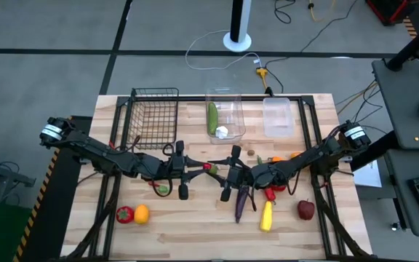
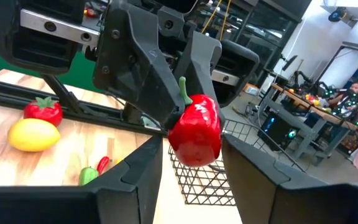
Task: Sort produce into baskets
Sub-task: Put the red chili pepper into the right transparent bin, then put the purple eggplant into the left transparent bin
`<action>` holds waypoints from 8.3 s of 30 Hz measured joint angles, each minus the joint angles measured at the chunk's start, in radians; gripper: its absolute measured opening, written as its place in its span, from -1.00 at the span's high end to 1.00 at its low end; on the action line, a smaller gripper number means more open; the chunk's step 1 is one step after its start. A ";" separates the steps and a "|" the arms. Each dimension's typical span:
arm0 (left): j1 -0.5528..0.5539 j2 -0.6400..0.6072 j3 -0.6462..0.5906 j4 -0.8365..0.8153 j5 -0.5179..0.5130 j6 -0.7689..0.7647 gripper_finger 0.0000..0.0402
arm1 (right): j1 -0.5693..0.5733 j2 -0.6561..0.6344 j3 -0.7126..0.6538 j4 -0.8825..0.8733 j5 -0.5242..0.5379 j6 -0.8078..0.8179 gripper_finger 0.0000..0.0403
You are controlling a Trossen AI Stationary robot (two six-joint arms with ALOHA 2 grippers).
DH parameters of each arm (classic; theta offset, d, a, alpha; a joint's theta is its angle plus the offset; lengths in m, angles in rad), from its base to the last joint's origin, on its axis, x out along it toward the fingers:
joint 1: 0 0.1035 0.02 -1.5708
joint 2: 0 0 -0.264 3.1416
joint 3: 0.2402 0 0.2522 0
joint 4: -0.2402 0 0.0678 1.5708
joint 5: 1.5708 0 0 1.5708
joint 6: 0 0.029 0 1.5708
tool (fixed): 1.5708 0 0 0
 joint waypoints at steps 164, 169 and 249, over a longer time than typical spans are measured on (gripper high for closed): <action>0.003 -0.117 0.000 -0.553 -0.003 -0.262 -0.14 | 0.002 -0.131 0.130 -1.518 -0.460 0.571 0.08; 0.004 -0.117 0.000 -0.545 -0.020 -0.255 -0.14 | 0.038 -0.055 0.183 -1.494 -0.438 0.480 -0.06; -0.190 -0.128 0.206 -1.350 0.138 -0.999 -0.03 | -0.757 0.028 0.441 -1.394 -0.447 0.725 0.23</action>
